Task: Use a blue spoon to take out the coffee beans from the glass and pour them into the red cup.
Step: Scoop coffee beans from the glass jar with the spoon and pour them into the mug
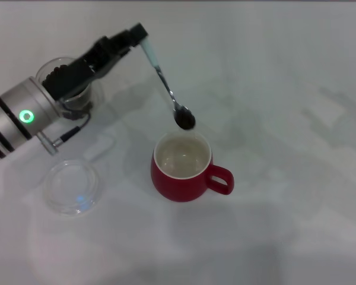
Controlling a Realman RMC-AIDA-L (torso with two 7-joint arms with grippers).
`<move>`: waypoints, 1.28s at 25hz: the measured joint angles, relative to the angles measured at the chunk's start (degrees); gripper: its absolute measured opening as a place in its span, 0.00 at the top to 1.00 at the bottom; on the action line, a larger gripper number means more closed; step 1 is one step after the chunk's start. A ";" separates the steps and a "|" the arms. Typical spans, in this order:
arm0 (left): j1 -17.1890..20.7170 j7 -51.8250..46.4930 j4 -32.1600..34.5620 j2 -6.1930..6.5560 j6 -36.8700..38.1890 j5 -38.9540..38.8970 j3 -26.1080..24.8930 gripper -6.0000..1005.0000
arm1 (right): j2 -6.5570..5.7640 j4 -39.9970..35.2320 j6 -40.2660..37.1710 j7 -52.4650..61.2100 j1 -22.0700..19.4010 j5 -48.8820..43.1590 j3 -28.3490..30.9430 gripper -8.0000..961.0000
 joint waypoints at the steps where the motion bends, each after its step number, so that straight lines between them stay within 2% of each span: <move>1: -0.09 0.61 0.37 -0.01 -0.01 0.68 0.00 0.87 | 0.00 0.00 0.01 0.00 -0.15 0.00 0.15 0.27; 9: 1.06 4.04 0.62 0.04 2.17 2.56 0.00 0.87 | 0.00 -0.45 -0.37 0.00 -2.32 -0.01 1.50 0.27; 14: 1.75 6.11 0.20 0.68 3.70 4.51 0.00 0.87 | 0.29 -0.12 -0.44 0.00 -2.62 -0.01 1.87 0.27; 20: 1.62 9.07 -3.03 0.95 6.88 6.00 0.00 0.87 | 0.47 0.02 -0.47 0.00 -2.82 -0.01 1.92 0.27; 27: -1.14 17.32 -7.64 1.56 13.82 8.73 0.00 0.87 | 0.55 -0.17 -0.12 0.07 -2.83 -0.07 1.93 0.27; 32: -2.94 20.42 -8.51 1.74 15.58 9.22 0.00 0.87 | 0.60 -0.13 0.06 0.21 -2.52 -0.34 1.93 0.27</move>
